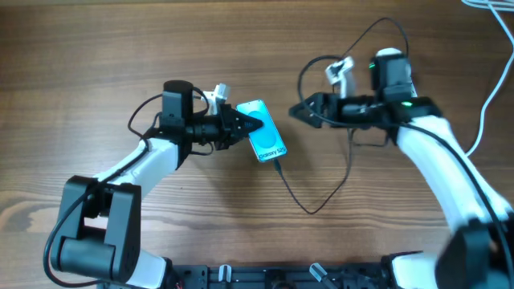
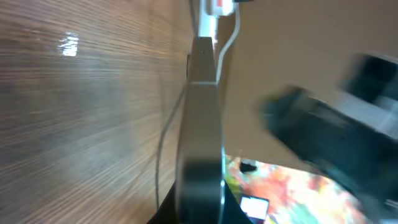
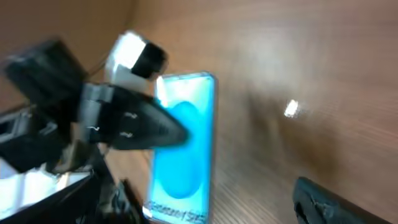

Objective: Plug charger to phone and switch on socket
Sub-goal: 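Open the right gripper and move it toward the power strip, then lower the phone onto the table with the left gripper and release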

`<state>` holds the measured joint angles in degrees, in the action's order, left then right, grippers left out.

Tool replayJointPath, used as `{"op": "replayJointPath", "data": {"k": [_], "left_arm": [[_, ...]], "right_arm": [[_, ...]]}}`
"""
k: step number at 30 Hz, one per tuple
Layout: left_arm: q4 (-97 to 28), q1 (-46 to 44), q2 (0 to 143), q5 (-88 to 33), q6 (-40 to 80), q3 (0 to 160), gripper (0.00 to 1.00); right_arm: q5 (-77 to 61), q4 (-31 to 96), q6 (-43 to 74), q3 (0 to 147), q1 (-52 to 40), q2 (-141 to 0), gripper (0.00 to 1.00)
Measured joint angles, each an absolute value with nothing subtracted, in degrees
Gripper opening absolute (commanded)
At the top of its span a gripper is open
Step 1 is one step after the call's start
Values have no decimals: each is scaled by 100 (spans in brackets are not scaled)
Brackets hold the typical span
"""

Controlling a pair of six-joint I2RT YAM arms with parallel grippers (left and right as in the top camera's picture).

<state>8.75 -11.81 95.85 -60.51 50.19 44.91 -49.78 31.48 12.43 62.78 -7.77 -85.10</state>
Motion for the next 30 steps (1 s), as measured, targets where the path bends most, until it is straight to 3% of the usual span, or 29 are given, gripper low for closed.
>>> {"op": "replayJointPath", "data": {"k": [3, 6, 9, 16, 25, 30], "left_arm": [[395, -1533, 9588, -5682, 4965, 4814, 4], [-1621, -1855, 9614, -4923, 4329, 5863, 4], [-2794, -1964, 9741, -4219, 3371, 6678, 4], [-3470, -1721, 10888, -3924, 2261, 6941, 4], [-4195, -1791, 10899, -4086, 2661, 7155, 4], [-4152, -1806, 10914, -4342, 2469, 8495, 4]], "right_arm": [[-4029, 4101, 1144, 6429, -620, -6995, 99], [-3208, 5299, 1120, 6499, -620, -5765, 99], [-2668, 5959, 1118, 6499, -620, -5113, 99], [-1979, 6759, 1116, 6501, -622, -4928, 99], [-1896, 6528, 1118, 5990, -622, -4925, 99], [-1896, 6357, 1122, 5734, -620, -4950, 100]]}}
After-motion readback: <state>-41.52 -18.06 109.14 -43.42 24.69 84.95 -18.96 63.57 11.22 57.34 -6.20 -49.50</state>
